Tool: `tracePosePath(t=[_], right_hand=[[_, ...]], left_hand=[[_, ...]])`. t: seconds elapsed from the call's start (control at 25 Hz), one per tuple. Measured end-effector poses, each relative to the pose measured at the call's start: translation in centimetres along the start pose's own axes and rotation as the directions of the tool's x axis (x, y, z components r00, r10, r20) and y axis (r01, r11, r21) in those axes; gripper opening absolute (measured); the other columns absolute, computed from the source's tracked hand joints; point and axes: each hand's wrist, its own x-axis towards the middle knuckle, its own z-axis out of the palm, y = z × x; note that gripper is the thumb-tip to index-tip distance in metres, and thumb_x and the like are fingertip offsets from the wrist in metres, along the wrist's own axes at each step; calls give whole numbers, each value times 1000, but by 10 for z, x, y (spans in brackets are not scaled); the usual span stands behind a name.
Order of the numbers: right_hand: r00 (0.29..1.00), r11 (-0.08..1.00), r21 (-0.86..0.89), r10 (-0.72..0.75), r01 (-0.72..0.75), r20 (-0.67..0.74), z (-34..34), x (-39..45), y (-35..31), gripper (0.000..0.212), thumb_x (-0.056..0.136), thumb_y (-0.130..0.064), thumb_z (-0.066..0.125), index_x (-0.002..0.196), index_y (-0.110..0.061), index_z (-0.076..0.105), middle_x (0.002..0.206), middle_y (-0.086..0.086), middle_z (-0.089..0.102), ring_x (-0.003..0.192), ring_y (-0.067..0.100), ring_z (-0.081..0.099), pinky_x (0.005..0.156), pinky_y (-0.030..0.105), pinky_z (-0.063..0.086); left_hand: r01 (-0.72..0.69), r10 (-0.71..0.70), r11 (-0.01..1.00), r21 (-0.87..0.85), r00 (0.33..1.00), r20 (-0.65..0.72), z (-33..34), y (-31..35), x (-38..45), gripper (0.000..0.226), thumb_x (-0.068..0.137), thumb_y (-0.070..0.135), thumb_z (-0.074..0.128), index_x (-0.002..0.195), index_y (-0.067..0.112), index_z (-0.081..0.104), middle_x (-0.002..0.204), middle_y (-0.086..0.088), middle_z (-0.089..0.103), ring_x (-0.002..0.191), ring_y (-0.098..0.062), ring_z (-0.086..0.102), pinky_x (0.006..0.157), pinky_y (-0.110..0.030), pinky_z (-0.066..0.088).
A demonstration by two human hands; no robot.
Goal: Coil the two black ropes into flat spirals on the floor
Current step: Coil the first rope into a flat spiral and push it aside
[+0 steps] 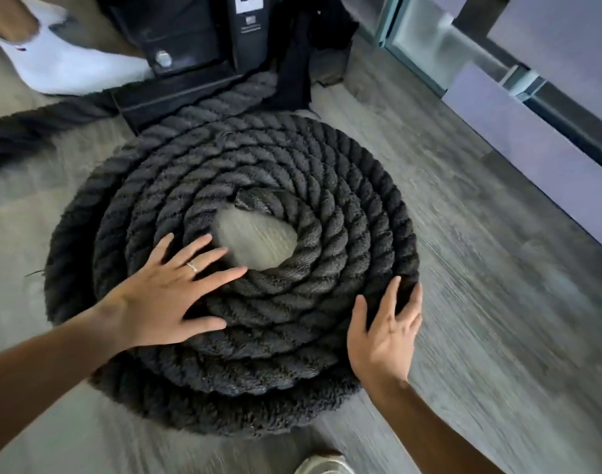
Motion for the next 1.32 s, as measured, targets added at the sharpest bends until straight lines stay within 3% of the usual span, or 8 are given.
tracePosePath(t=[0.12, 0.28, 0.48, 0.64, 0.84, 1.12, 1.24, 1.32], right_hand=[[999, 997, -56, -48, 48, 9, -14, 36, 9, 76, 102, -54, 35, 164, -17, 11, 168, 18, -3, 152, 41, 9, 122, 51, 18], [994, 967, -230, -101, 110, 49, -52, 120, 20, 74, 101, -63, 25, 164, -28, 9, 171, 12, -3, 155, 37, 4, 125, 54, 11], [979, 961, -186, 197, -204, -53, -53, 107, 11, 76, 97, -70, 20, 163, -35, 1, 169, 19, -7, 154, 45, -4, 120, 64, -1], [1000, 946, -324, -10, 1, -25, -17, 33, 13, 78, 93, -73, 20, 162, -38, 11, 167, 26, -3, 154, 45, -5, 118, 69, 0], [996, 914, -398, -87, 85, 13, -32, 62, 14, 85, 90, -77, 20, 163, -32, 12, 171, 13, 2, 154, 46, -6, 116, 72, -3], [967, 889, -396, -253, 229, -9, -86, 183, 41, 78, 88, -79, 29, 157, -41, 31, 168, 5, 22, 156, 33, 7, 121, 65, -2], [988, 872, -487, -107, 41, -108, -104, 217, 40, 79, 91, -79, 22, 158, -38, 28, 167, 13, 20, 155, 38, 5, 119, 66, -5], [985, 916, -376, 88, -138, -148, -88, 201, 28, 78, 94, -76, 21, 161, -37, 17, 170, 16, 8, 155, 42, -3, 117, 71, -6]], left_hand=[[-30, 29, 999, 44, 999, 22, 10, 13, 25, 76, 94, 77, 18, 160, 42, 6, 154, -7, 46, 153, -33, 20, 116, -66, 24], [170, -179, 977, -132, 982, -55, -2, 70, 66, 75, 90, 78, 13, 157, 48, -3, 156, -3, 41, 149, -28, 23, 115, -60, 22], [322, -331, 925, -201, 944, -12, -27, 147, 128, 79, 90, 79, 25, 157, 47, 3, 158, -2, 35, 148, -28, 21, 108, -58, 26], [204, -227, 957, -207, 969, -93, -38, 122, 130, 90, 78, 86, 36, 156, 44, 24, 157, -1, 39, 142, -26, 35, 104, -54, 30], [-17, 10, 997, -69, 996, -88, -15, 25, 105, 75, 85, 86, 21, 154, 57, 16, 169, 10, 12, 156, -29, 10, 116, -71, 14], [235, -269, 949, -209, 951, -152, -23, 92, 173, 71, 83, 87, 20, 150, 63, 16, 168, 10, 16, 147, -33, 23, 108, -59, 31], [335, -368, 914, -230, 923, -116, -42, 130, 209, 72, 86, 85, 24, 152, 60, 11, 169, 7, 13, 145, -35, 23, 104, -59, 32], [358, -393, 901, -247, 913, -110, -48, 154, 224, 71, 89, 81, 27, 153, 57, 11, 169, 4, 14, 142, -38, 24, 104, -61, 32]])
